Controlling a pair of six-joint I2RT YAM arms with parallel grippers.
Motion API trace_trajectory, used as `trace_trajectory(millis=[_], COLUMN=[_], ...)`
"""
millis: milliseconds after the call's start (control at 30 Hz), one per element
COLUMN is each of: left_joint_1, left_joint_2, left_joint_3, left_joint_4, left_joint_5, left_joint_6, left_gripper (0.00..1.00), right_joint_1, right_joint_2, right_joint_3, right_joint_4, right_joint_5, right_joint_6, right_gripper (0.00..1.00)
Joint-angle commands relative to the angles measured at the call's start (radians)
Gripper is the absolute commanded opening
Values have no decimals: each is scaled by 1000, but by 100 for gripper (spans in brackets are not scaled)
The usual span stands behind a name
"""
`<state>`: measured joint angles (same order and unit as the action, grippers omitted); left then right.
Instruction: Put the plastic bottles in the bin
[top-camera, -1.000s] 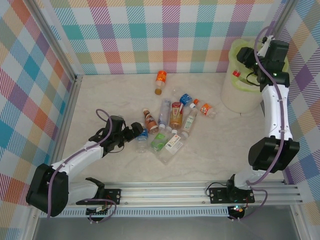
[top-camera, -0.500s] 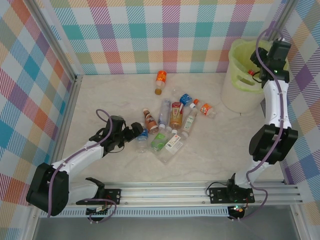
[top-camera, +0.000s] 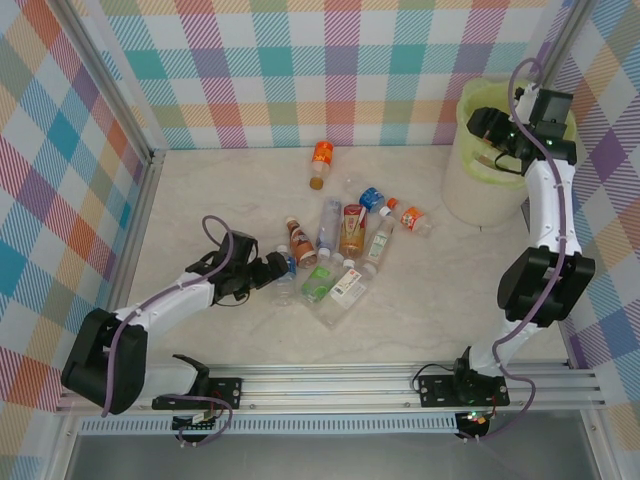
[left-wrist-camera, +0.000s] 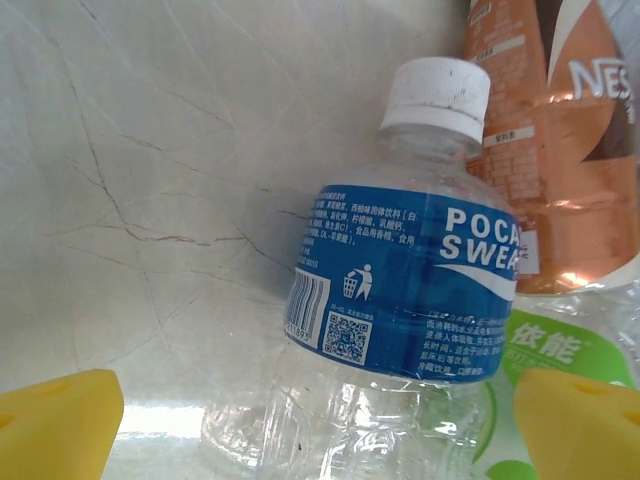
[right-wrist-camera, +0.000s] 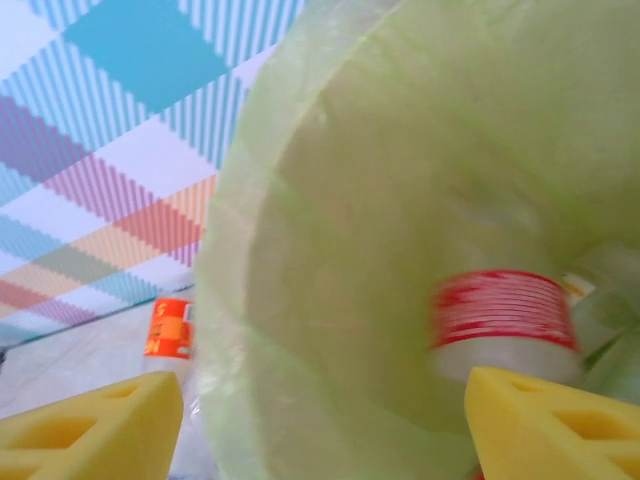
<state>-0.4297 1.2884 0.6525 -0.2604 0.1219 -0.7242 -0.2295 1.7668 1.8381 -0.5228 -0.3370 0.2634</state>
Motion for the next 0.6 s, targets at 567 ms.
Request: trace_trajectory(millis=[567], left_joint_1=[-119], left_joint_2=[134], left_joint_3=[123], left_joint_4=[-108], left_joint_5=[-49], left_joint_6=[120], left_gripper=[89], right_joint_1=[4], right_joint_2=[-569], right_joint_3=[-459], right_joint_4=[115], right_joint_5=[-72], right_joint_6=[116], right_gripper=[100])
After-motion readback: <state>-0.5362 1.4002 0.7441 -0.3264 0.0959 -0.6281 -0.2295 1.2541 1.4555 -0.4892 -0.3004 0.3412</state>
